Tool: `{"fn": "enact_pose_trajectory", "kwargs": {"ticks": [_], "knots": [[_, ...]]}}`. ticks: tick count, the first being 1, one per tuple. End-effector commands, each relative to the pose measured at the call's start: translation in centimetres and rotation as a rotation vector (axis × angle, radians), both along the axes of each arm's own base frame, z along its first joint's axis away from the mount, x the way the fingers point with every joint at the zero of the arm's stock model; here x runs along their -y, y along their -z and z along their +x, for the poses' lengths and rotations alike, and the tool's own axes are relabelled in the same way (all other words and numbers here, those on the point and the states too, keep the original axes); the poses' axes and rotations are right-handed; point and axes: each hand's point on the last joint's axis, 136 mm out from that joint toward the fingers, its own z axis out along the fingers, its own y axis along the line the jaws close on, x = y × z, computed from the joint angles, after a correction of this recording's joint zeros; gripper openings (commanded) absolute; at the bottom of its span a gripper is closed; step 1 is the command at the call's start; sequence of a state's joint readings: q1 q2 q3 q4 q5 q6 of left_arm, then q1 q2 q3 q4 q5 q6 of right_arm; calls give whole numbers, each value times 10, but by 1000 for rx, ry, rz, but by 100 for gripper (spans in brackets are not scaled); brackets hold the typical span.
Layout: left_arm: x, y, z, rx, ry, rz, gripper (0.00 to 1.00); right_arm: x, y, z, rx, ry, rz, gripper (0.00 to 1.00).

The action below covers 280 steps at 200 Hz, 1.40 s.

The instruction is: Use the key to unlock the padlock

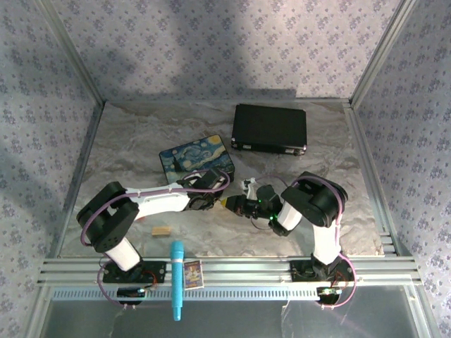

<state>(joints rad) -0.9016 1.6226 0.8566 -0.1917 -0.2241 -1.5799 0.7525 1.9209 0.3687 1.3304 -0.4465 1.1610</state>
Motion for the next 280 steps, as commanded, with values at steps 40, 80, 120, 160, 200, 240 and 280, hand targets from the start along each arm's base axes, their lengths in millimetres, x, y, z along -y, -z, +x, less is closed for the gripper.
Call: {"fn": "enact_pose_trajectory", "kwargs": {"ticks": [40,80,120,160,200,240,280], "knots": [[36,-13,-25,-103,8,-184,7,-24,-41,18,83,-11,110,0],[37,-27,-27,-85,27,-196,6,-24,-43,29,82,19,127,0],[41,-21,-32,-110,36,-207,6,-34,-56,32,97,1,154,0],[42,-25,-35,-100,41,-215,6,-35,-53,36,101,14,138,0],[16,-14,-26,-101,-26,-167,6,-15,-22,14,59,35,35,27],[8,-8,-25,-102,-50,-148,6,2,1,-14,-6,28,-16,33],[7,-5,-23,-103,-53,-127,6,7,-1,-23,11,21,-52,24]]}}
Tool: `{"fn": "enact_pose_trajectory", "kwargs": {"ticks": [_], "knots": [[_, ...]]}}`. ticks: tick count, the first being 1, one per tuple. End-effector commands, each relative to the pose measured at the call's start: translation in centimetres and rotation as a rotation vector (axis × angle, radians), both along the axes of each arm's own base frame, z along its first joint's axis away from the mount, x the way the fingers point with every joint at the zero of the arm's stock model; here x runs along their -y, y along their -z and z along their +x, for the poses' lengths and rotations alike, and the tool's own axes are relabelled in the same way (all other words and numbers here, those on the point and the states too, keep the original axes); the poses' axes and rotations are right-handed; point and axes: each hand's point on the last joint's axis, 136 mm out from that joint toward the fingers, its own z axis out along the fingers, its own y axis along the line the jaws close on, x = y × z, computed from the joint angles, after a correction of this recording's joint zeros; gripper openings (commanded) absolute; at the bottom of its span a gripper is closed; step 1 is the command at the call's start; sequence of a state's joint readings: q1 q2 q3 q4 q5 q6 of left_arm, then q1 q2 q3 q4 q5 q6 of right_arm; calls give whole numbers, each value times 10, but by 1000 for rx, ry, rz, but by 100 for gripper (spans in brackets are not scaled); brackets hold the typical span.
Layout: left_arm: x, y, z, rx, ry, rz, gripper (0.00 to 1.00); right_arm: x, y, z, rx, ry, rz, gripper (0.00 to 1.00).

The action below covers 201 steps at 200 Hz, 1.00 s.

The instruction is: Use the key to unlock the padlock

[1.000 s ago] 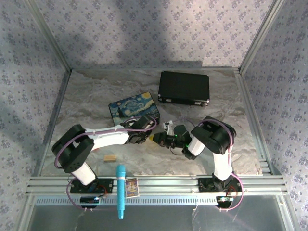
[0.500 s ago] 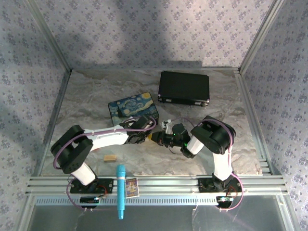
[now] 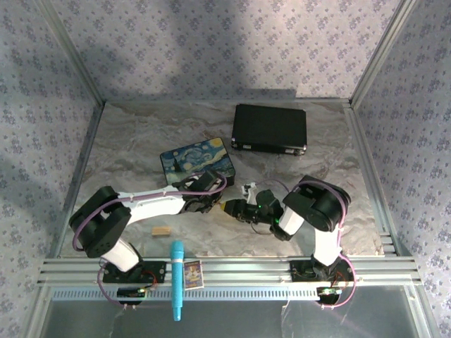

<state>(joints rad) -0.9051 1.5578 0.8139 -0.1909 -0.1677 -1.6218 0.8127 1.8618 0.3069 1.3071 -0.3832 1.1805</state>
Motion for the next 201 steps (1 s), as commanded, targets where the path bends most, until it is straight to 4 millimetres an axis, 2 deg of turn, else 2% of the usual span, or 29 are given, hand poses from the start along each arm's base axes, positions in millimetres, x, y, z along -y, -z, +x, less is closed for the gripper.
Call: {"fn": "enact_pose_trajectory", "kwargs": {"ticks": [1,35,86,112,133,150,173,186,201], "knots": [[7,1,-10,-69,-48,-60,6,4,-3,-1,34,15,-28,24],[10,3,-11,-79,-40,-68,6,3,-7,0,58,-3,-48,11],[12,-1,-14,-76,-29,-82,6,-8,-16,19,87,-22,-8,7],[19,-1,-21,-83,-9,-87,6,-22,-29,23,123,-54,24,6],[20,-1,-23,-85,-4,-91,6,-22,-26,24,127,-53,3,6],[15,0,-22,-81,-16,-75,6,-13,-18,21,126,-40,-33,9],[9,0,-19,-69,-18,-67,7,8,0,11,124,-38,-144,21],[7,-1,-16,-62,-10,-70,4,22,11,4,144,-49,-247,29],[4,0,-15,-62,-8,-60,2,38,20,-5,209,-88,-415,35]]}}
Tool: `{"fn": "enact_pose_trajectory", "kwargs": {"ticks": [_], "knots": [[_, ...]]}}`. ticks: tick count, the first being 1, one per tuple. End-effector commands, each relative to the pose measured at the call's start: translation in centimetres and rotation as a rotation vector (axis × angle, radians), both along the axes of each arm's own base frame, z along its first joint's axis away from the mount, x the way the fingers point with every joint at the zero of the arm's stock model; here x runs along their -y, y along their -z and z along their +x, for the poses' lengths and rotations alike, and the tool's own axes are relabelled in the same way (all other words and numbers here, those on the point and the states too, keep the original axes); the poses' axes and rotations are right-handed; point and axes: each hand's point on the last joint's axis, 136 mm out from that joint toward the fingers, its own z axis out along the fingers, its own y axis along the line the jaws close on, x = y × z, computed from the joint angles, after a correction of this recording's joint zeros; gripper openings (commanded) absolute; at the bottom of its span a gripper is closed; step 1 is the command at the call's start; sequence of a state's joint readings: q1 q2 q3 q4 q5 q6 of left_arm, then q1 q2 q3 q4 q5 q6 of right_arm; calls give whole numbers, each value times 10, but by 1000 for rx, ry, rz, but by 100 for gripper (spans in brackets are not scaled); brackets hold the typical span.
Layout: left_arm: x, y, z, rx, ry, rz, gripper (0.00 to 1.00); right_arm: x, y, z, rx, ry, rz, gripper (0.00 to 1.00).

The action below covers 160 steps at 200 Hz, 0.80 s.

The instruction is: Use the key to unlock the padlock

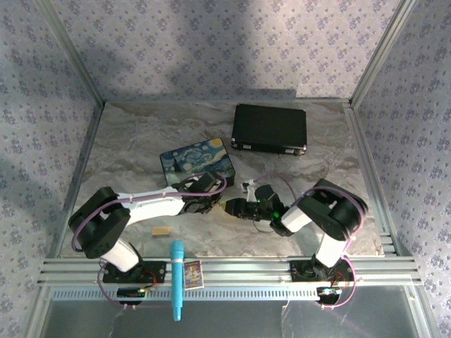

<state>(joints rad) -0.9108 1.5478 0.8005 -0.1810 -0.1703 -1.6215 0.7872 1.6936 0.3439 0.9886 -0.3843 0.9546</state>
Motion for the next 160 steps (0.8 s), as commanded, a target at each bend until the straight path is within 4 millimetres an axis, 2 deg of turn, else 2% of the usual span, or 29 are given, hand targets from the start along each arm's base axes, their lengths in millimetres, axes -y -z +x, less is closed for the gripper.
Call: {"fn": "enact_pose_trajectory", "kwargs": {"ticks": [1,10,27,48,57,69,85,101,115,136,160], "knots": [[4,0,-13,-68,-12,-56,2,29,21,-9,109,-27,-264,35],[3,0,-13,-69,-9,-49,0,39,22,-13,152,-38,-373,40],[-2,-1,-15,-71,-6,-27,0,59,15,-10,283,-63,-557,55],[-4,-3,-15,-69,1,-22,0,85,2,1,431,-43,-752,59],[-4,-4,-16,-73,7,-24,0,88,-4,3,516,-61,-796,59],[-3,-6,-16,-80,15,-24,0,84,-15,5,650,-90,-827,58],[-2,-9,-17,-80,30,-31,0,70,-26,4,810,-149,-824,57],[-1,-13,-17,-71,35,-40,0,54,-31,3,881,-194,-832,57],[-2,-16,-16,-52,34,-49,0,36,-27,2,814,-255,-762,56],[-4,-16,-15,-28,23,-67,0,13,-29,2,554,-254,-491,53],[-6,-18,-14,-18,24,-60,0,2,-38,-2,483,-226,-346,53]]}}
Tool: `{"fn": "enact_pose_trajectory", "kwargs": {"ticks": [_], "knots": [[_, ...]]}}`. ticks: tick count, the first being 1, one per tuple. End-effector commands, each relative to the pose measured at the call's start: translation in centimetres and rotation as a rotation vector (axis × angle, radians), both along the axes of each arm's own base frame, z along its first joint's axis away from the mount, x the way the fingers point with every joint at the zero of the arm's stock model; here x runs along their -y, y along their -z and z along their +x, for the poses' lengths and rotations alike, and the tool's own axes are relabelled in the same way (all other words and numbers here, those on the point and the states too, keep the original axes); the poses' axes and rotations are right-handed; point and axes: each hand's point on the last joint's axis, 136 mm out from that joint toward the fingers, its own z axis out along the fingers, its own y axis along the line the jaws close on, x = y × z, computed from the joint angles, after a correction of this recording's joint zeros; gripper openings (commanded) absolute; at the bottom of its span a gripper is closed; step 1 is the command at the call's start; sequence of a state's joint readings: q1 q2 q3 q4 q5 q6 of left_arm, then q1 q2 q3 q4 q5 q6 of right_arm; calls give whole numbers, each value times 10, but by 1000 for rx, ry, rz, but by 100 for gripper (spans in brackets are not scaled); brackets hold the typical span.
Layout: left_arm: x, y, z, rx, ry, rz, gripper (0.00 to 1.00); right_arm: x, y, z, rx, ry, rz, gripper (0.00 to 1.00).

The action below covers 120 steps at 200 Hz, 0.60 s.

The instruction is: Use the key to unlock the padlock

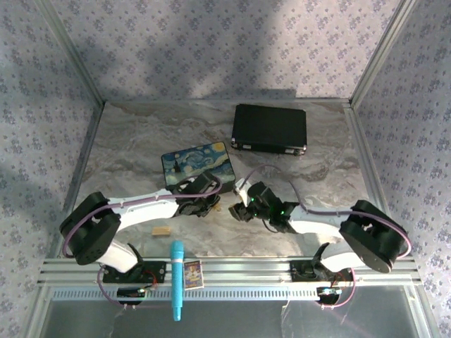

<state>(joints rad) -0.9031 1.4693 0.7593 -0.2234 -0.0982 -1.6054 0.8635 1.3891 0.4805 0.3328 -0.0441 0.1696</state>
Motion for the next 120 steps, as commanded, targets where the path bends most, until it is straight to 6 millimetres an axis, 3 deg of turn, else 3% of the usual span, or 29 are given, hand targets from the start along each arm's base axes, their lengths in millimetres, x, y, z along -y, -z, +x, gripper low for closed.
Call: {"fn": "enact_pose_trajectory", "kwargs": {"ticks": [1,56,83,120], "knots": [[1,-12,4,27,-21,-33,0,-28,-21,-14,-136,-54,217,53],[9,-13,6,34,-4,-64,0,-41,-29,-29,-353,-100,397,53],[9,-17,7,51,-17,-94,0,-44,-30,-23,-427,-81,500,42],[7,-21,6,65,-22,-109,0,-45,-18,-19,-478,-57,517,28]]}}
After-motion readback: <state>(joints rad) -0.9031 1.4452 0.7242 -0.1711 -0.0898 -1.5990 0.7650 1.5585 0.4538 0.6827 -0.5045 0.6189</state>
